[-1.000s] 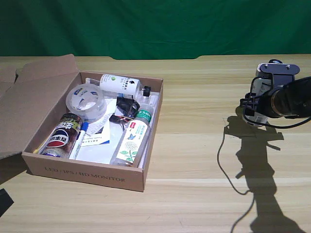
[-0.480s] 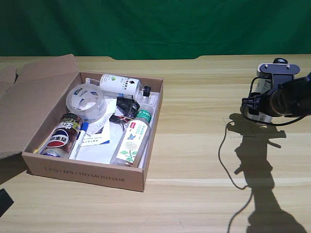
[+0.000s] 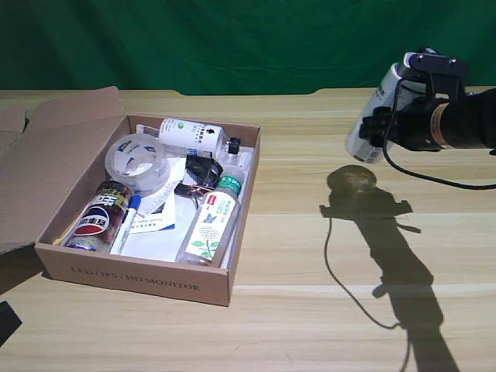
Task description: Place the white bottle into the box.
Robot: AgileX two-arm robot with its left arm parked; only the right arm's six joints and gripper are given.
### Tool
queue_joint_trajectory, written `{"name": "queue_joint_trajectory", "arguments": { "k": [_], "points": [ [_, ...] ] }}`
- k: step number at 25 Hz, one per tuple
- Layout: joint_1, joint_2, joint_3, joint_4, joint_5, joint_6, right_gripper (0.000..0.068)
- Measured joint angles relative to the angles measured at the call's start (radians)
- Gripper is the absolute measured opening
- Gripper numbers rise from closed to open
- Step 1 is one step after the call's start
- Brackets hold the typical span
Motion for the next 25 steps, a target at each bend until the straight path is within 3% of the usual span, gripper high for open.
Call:
{"name": "queue_joint_trajectory", "arguments": {
  "k": [6, 13, 18, 25],
  "points": [
    [0.230, -0.089, -0.026, -0.013, -0.162, 0.000, 0.0499],
    [0.591, 0.015, -0.158, -0.016, -0.090, 0.005, 0.0499],
    [0.670, 0.166, -0.224, -0.016, -0.044, 0.035, 0.0499],
    [0.673, 0.249, -0.229, -0.016, -0.039, 0.057, 0.0499]
  ]
}}
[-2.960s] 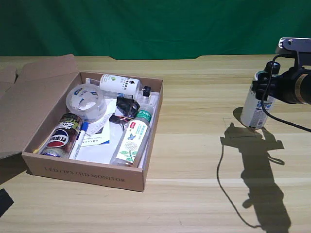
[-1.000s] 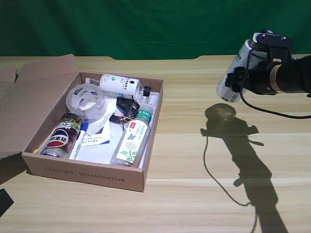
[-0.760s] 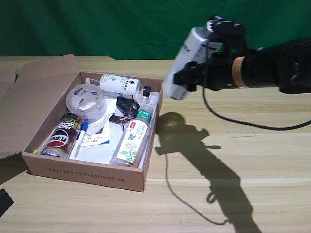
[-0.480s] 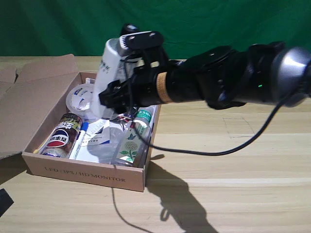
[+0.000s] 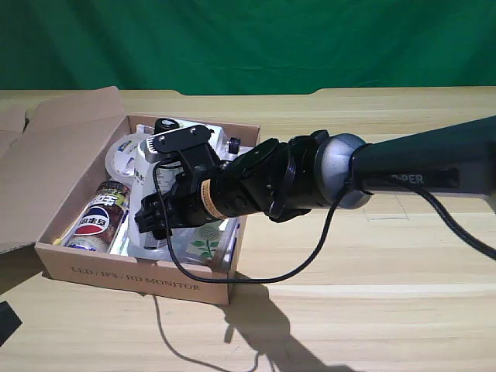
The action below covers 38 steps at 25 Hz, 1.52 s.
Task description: Place the white bottle into the box.
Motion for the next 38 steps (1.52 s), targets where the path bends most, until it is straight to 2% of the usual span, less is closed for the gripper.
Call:
{"name": "queue_joint_trajectory", "arguments": {
  "k": [7, 9, 10, 13, 22, 25, 27, 30, 35, 36, 38],
  "points": [
    [0.000, 0.000, -0.003, 0.000, -0.050, -0.007, 0.0501],
    [0.000, 0.000, -0.003, 0.000, -0.060, -0.007, 0.0554],
    [0.000, 0.000, -0.003, 0.000, -0.064, -0.007, 0.0615],
    [0.000, -0.006, -0.003, 0.000, -0.075, -0.007, 0.0676],
    [-0.001, -0.191, -0.006, 0.000, -0.089, -0.002, 0.0664],
    [-0.001, -0.304, -0.006, 0.000, -0.052, -0.003, 0.0599],
    [-0.001, -0.385, -0.006, 0.000, 0.016, -0.027, 0.0522],
    [-0.001, -0.492, -0.006, 0.004, 0.098, -0.095, 0.0378],
    [-0.001, -0.677, 0.012, 0.010, 0.142, -0.236, 0.0080],
    [-0.001, -0.714, 0.038, 0.011, 0.174, -0.269, 0.0040],
    [-0.001, -0.791, 0.101, 0.012, 0.282, -0.312, 0.0013]
  ]
}}
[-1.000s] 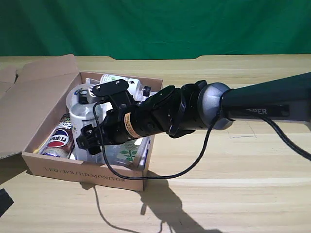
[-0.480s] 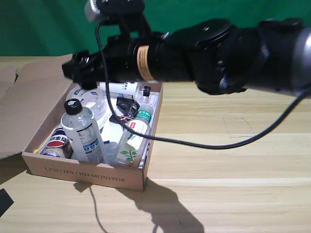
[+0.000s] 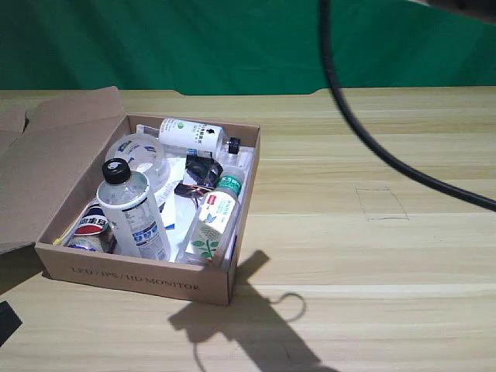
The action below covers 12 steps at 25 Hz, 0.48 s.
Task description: Place the white bottle into the box.
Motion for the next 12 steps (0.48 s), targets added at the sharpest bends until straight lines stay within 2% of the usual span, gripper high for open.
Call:
{"name": "queue_joint_trajectory", "arguments": {
  "k": [4, 6, 8, 12],
  "points": [
    [0.000, -0.159, 0.179, 0.027, 0.336, -0.076, 0.0003],
    [0.000, -0.260, 0.267, 0.086, 0.481, -0.173, 0.0004],
    [0.000, -0.366, 0.345, 0.169, 0.559, -0.304, 0.0004],
    [0.000, -0.550, 0.457, 0.367, 0.592, -0.462, 0.0004]
  ]
}}
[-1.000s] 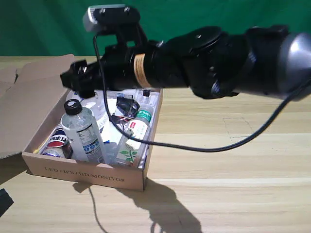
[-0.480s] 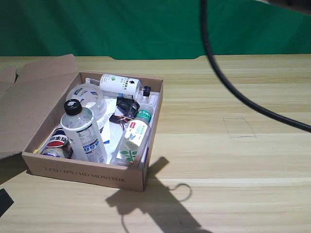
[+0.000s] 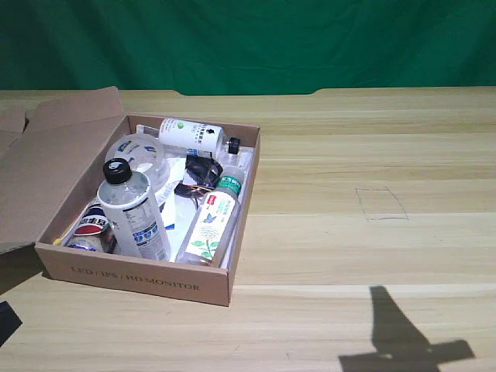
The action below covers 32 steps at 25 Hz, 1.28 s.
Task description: Place the white bottle into the box.
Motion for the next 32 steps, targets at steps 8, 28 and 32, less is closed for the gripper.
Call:
{"name": "queue_joint_trajectory", "arguments": {
  "k": [8, 28, 32],
  "points": [
    [0.000, -0.200, 0.069, 0.357, 0.269, -0.049, 0.0004],
    [-0.690, -0.448, 0.474, 0.042, -0.426, 0.056, 0.0004],
    [-0.693, -0.552, 0.617, 0.040, -0.453, 0.084, 0.0004]
  ]
}}
